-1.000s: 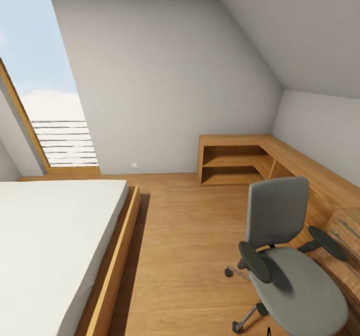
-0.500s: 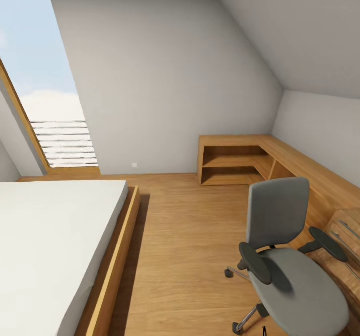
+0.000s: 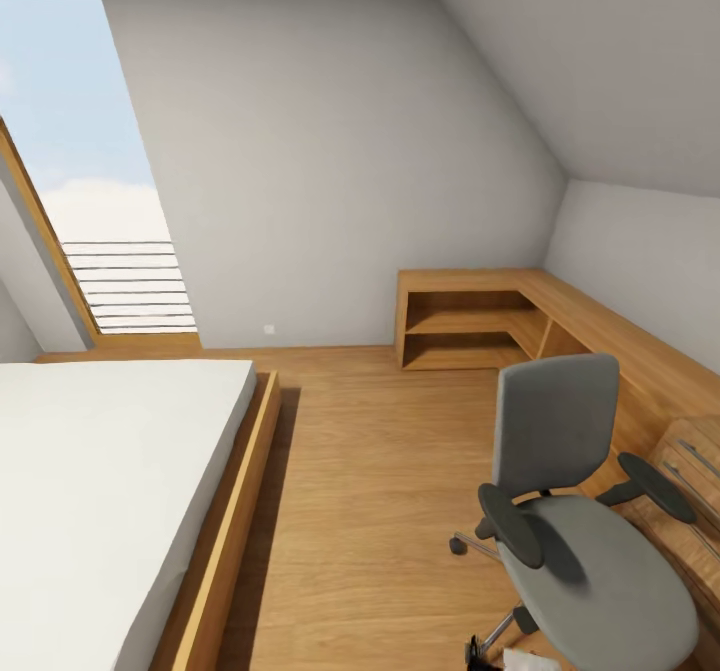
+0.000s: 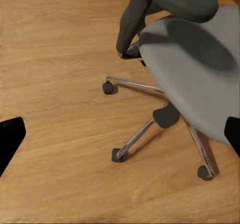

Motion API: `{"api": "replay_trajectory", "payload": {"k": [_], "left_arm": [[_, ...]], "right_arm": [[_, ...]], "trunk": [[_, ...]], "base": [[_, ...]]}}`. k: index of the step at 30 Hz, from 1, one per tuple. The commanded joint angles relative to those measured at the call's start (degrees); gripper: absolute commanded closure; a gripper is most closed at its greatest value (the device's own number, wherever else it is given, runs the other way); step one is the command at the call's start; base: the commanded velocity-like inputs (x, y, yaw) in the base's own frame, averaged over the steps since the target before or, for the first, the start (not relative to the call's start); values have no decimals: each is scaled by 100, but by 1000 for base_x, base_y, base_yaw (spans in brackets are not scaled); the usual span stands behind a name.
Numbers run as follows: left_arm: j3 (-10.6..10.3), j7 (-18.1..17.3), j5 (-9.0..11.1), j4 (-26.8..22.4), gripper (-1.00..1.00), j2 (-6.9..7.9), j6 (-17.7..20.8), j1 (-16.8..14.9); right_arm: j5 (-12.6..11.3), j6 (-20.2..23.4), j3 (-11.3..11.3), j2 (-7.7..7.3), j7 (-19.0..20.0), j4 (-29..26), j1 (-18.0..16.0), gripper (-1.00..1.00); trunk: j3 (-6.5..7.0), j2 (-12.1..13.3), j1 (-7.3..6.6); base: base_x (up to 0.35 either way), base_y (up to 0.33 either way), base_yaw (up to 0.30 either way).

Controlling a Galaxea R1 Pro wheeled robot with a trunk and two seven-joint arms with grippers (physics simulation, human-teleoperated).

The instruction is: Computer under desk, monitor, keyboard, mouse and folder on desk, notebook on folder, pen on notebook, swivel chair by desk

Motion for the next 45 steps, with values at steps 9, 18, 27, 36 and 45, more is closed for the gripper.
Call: {"api": "replay_trajectory", "payload": {"k": [9,18,27,36,45], "left_arm": [[-48,6,18,-20,-100,-98,336,-196],[-80,-4,18,-28,-100,-101,360,-222],[-88,-5,18,-45,-100,-105,150,-225],[-88,-5,18,-55,-100,-93,-11,-224],[-88,-5,18,-55,-100,-93,-22,-225]], "right_arm": [[-42,957,19,22,131,-540,-36,-100],[-13,479,55,53,283,-288,-40,-100],[17,343,71,60,937,81,-40,-100],[9,328,64,65,1222,133,-40,-100],[8,327,61,63,1244,136,-40,-100]], "trunk": [[-13,-13,3],[-13,-13,3],[-13,-13,3],[-13,-13,3],[-13,-13,3]], "base": [[0,0,0],[0,0,0],[0,0,0],[0,111,0],[19,183,0]]}}
